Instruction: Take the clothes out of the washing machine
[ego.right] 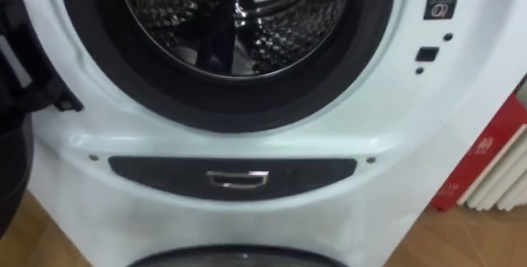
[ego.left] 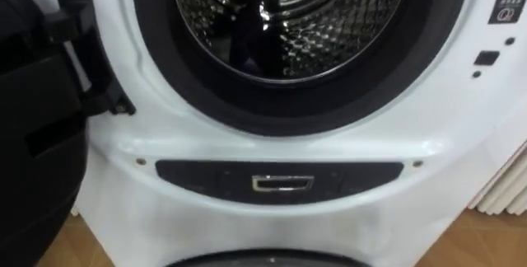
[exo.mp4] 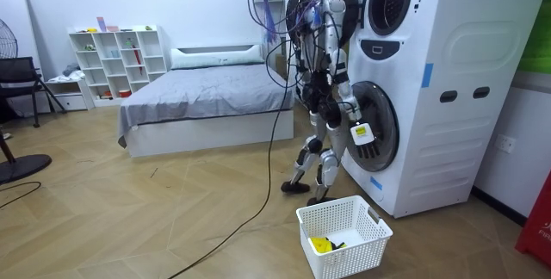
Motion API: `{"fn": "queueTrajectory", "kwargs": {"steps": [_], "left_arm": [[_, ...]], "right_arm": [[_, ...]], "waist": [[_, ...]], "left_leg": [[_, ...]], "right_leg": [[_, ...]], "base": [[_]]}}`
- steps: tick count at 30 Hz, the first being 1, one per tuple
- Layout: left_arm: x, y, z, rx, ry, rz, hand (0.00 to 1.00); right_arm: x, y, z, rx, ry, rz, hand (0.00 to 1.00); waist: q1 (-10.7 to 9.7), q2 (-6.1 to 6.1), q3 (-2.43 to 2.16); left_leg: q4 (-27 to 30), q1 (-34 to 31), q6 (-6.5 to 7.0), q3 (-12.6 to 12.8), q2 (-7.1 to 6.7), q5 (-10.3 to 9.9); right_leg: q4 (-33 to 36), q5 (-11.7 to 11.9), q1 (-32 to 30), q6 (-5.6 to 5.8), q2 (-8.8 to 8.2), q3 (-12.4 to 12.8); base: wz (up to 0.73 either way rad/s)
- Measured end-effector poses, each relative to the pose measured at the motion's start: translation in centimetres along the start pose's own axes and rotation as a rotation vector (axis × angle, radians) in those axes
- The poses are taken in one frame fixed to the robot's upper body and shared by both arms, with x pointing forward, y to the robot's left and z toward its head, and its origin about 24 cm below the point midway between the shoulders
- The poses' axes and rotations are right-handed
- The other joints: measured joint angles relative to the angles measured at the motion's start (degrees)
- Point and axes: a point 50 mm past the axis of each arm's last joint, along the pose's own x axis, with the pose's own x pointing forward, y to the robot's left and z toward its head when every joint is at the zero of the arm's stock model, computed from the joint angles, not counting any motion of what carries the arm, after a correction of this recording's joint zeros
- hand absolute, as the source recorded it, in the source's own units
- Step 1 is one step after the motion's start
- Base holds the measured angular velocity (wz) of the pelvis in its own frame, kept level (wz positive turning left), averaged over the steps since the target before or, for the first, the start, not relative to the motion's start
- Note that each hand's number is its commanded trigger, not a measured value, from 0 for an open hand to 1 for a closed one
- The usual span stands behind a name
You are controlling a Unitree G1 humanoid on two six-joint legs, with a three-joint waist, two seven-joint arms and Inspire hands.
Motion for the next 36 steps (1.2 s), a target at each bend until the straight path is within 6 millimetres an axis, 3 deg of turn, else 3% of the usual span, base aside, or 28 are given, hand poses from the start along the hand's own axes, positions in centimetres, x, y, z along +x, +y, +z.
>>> {"fn": "queueTrajectory", "kwargs": {"steps": [1, 2, 3, 5, 7, 8, 10, 11, 13, 14, 15, 16, 17, 18, 19, 20, 21, 22, 23, 24, 25, 27, 28, 29, 30, 33, 36], "left_arm": [[0.0, -0.5, 0.2, 0.002, -0.007, -0.013, 0.0], [0.0, -0.9, 0.1, 0.0, -0.003, -0.023, 0.0], [0.0, -1.5, 0.2, 0.011, -0.003, -0.045, 0.0], [0.3, -2.1, 1.4, 0.02, -0.034, -0.072, 0.0], [0.7, -3.1, 4.1, 0.036, -0.104, -0.097, 0.0], [0.7, -3.3, 4.5, 0.045, -0.115, -0.104, 0.0], [0.9, -4.2, 6.8, 0.078, -0.173, -0.131, 0.0], [0.9, -4.5, 7.3, 0.089, -0.184, -0.138, 0.0], [0.9, -5.2, 8.0, 0.112, -0.203, -0.159, 0.0], [0.9, -5.2, 7.9, 0.113, -0.202, -0.16, 0.0], [0.9, -5.3, 7.7, 0.117, -0.192, -0.161, 0.0], [1.0, -5.2, 7.3, 0.117, -0.177, -0.158, 0.0], [1.0, -5.1, 6.9, 0.119, -0.166, -0.157, 0.0], [1.0, -4.9, 6.0, 0.117, -0.135, -0.152, 0.0], [0.9, -4.7, 4.9, 0.106, -0.104, -0.15, 0.0], [0.8, -4.7, 4.4, 0.104, -0.088, -0.149, 0.0], [0.7, -4.7, 3.6, 0.106, -0.064, -0.15, 0.0], [0.7, -4.6, 3.3, 0.11, -0.06, -0.15, 0.0], [0.7, -4.6, 3.3, 0.112, -0.061, -0.15, 0.0], [0.7, -4.6, 3.4, 0.111, -0.065, -0.149, 0.0], [0.7, -4.4, 3.3, 0.111, -0.063, -0.145, 0.0], [0.7, -3.8, 3.0, 0.095, -0.054, -0.128, 0.0], [0.7, -3.6, 2.8, 0.083, -0.049, -0.12, 0.0], [0.7, -3.4, 2.4, 0.069, -0.034, -0.111, 0.0], [0.6, -3.3, 2.2, 0.053, -0.027, -0.105, 0.0], [0.5, -2.9, 1.7, 0.041, -0.021, -0.094, 0.0], [0.5, -2.9, 1.6, 0.027, -0.017, -0.092, 0.0]], "right_arm": [[0.0, -0.4, 0.2, -0.024, -0.004, -0.009, 0.0], [0.0, -0.5, 0.5, -0.028, -0.011, -0.012, 0.0], [0.1, -0.6, 1.0, -0.034, -0.032, -0.014, 0.0], [0.2, -0.1, 1.5, -0.031, -0.045, -0.009, 0.0], [0.3, 0.3, 1.9, -0.02, -0.056, -0.001, 0.0], [0.3, 0.3, 2.0, -0.02, -0.058, -0.001, 0.0], [0.4, 0.3, 2.5, -0.002, -0.072, -0.01, 0.0], [0.4, 0.5, 2.8, -0.001, -0.079, -0.01, 0.0], [0.5, 0.7, 3.1, 0.001, -0.09, -0.005, 0.0], [0.4, 0.7, 3.2, 0.001, -0.095, -0.001, 0.0], [0.4, 0.8, 3.0, -0.004, -0.098, 0.004, 0.0], [0.3, 0.7, 2.7, -0.012, -0.091, 0.005, 0.0], [0.3, 0.7, 2.6, -0.014, -0.085, 0.005, 0.0], [0.3, 0.8, 2.5, -0.02, -0.083, 0.008, 0.0], [0.3, 0.8, 2.4, -0.021, -0.079, 0.006, 0.0], [0.2, 0.6, 2.0, -0.02, -0.071, 0.0, 0.0], [0.0, -0.1, 0.9, -0.011, -0.039, -0.018, 0.0], [-0.1, -0.5, 0.3, 0.007, -0.023, -0.028, 0.0], [-0.2, -0.6, 0.2, 0.017, -0.019, -0.032, 0.0], [-0.2, -0.8, 0.0, 0.025, -0.014, -0.042, 0.0], [-0.2, -0.9, -0.1, 0.037, -0.012, -0.046, 0.0], [-0.1, -0.4, 0.1, 0.037, -0.016, -0.033, 0.0], [-0.1, -0.2, 0.2, 0.032, -0.019, -0.023, 0.0], [0.0, 0.3, 0.7, 0.02, -0.033, -0.003, 0.0], [0.1, 0.7, 0.8, 0.02, -0.043, 0.014, 0.0], [0.1, 1.3, 0.6, 0.006, -0.038, 0.042, 0.0], [0.1, 1.5, 0.7, -0.004, -0.04, 0.053, 0.0]], "waist": [[0.3, 1.32, 0.4], [0.3, 1.82, 0.58], [-0.2, 3.52, 0.3], [-1.6, 4.22, 0.45], [-2.7, 5.12, 0.42], [-3.0, 5.13, 0.43], [-3.1, 5.56, 0.26], [-3.1, 5.5, 0.31], [-3.1, 4.56, 0.29], [-2.9, 4.32, 0.31], [-2.8, 3.8, 0.33], [-2.6, 2.89, 0.02], [-2.7, 2.42, -0.05], [-2.7, 1.52, -0.21], [-2.7, 1.54, 0.29], [-3.0, 1.88, 0.44], [-3.2, 2.1, 0.55], [-3.2, 2.29, 0.21], [-3.1, 2.32, 0.22], [-2.9, 2.4, 0.22], [-2.9, 1.84, -0.04], [-1.9, 0.82, -0.14], [-1.5, 0.52, -0.1], [-0.8, 0.72, -0.06], [-1.0, 0.88, -0.18], [-0.4, 0.19, -0.29], [0.0, -0.56, -0.2]], "left_leg": [[5.5, -1.0, -0.35, -0.1, 1.76, -0.2], [8.6, -0.9, -0.78, -0.1, 2.76, 0.0], [12.4, 0.3, -1.37, -0.9, 3.81, 0.4], [12.2, 4.1, -2.29, -2.4, 3.45, 0.6], [6.5, 9.0, -4.13, -5.7, 2.57, -0.3], [4.5, 10.1, -4.57, -6.8, 2.52, -0.8], [-5.8, 14.0, -4.4, -8.3, 2.42, -2.8], [-8.2, 14.5, -4.05, -8.3, 2.44, -3.4], [-17.1, 15.7, -2.89, -8.1, 2.26, -6.6], [-19.1, 15.9, -2.37, -8.0, 1.56, -6.8], [-22.0, 16.0, -1.34, -7.8, 0.64, -7.0], [-23.5, 15.4, 0.43, -7.4, -0.91, -6.6], [-23.8, 15.0, 1.63, -6.7, -1.92, -6.3], [-23.8, 13.9, 3.71, -4.3, -3.74, -5.6], [-22.9, 12.6, 4.53, -1.0, -3.86, -5.5], [-21.9, 12.2, 4.5, 0.6, -3.53, -5.5], [-22.0, 11.8, 4.56, 1.7, -3.12, -4.4], [-22.8, 11.2, 4.4, 3.0, -2.83, -3.0], [-23.4, 11.1, 4.04, 4.1, -2.59, -2.1], [-24.4, 10.8, 3.38, 6.1, -2.11, -0.6], [-25.4, 10.7, 2.86, 7.4, -2.07, 0.8], [-26.0, 10.5, 2.05, 8.6, -2.74, 1.9], [-25.8, 10.3, 1.55, 8.7, -2.98, 2.2], [-25.7, 10.0, 0.89, 8.9, -3.18, 2.7], [-25.9, 9.4, 0.96, 8.0, -2.78, 3.6], [-27.0, 9.6, 0.49, 7.7, -1.54, 4.8], [-27.2, 9.3, 0.4, 7.5, -0.93, 4.9]], "right_leg": [[0.4, -0.1, 0.1, -0.69, 1.06, -0.1], [0.8, -0.2, 0.0, -1.08, 1.84, -0.3], [1.5, -0.4, -0.6, -1.49, 2.81, -0.9], [3.2, -0.6, -2.7, -1.69, 2.98, -1.7], [4.9, -0.3, -6.3, -1.95, 2.8, -4.0], [5.3, -0.1, -7.3, -1.99, 2.73, -4.8], [6.5, 1.4, -11.4, -2.07, 2.46, -6.0], [6.5, 2.1, -12.3, -2.1, 2.31, -6.3], [5.5, 5.5, -15.0, -1.67, 1.44, -6.7], [4.7, 6.8, -15.4, -1.49, 1.2, -6.6], [2.4, 10.0, -15.4, -1.04, 0.8, -6.3], [-1.1, 13.7, -15.1, -0.58, 0.07, -5.2], [-2.9, 15.7, -14.8, -0.36, -0.38, -4.5], [-7.1, 19.8, -13.9, 1.36, -1.07, -2.6], [-6.7, 20.4, -13.7, 4.8, -2.18, -1.4], [-3.5, 18.2, -13.8, 5.13, -2.73, -1.6], [4.9, 11.7, -13.6, 4.65, -4.16, -1.9], [11.9, 5.5, -12.8, 6.06, -6.11, -1.8], [14.9, 2.8, -12.0, 6.2, -7.3, -1.6], [19.6, -1.7, -9.4, 6.94, -9.61, -1.0], [21.0, -5.4, -5.2, 8.57, -11.58, 0.3], [15.6, -8.7, 0.4, 10.58, -12.57, 2.1], [12.9, -9.1, 0.9, 10.16, -12.19, 2.1], [9.2, -8.8, 1.6, 8.91, -11.29, 2.9], [6.8, -7.5, 2.0, 8.33, -10.21, 2.9], [1.7, -4.4, 3.7, 7.79, -8.23, 2.8], [-1.3, -2.7, 4.7, 7.68, -7.45, 2.6]], "base": [[-0.11], [-0.08], [0.14], [0.23], [0.38], [0.44], [0.2], [0.09], [0.07], [0.0], [-0.09], [-0.13], [-0.2], [-0.16], [-0.08], [0.22], [0.5], [0.58], [0.62], [0.61], [0.54], [0.11], [-0.29], [-0.28], [-0.2], [-0.09], [-0.05]]}}
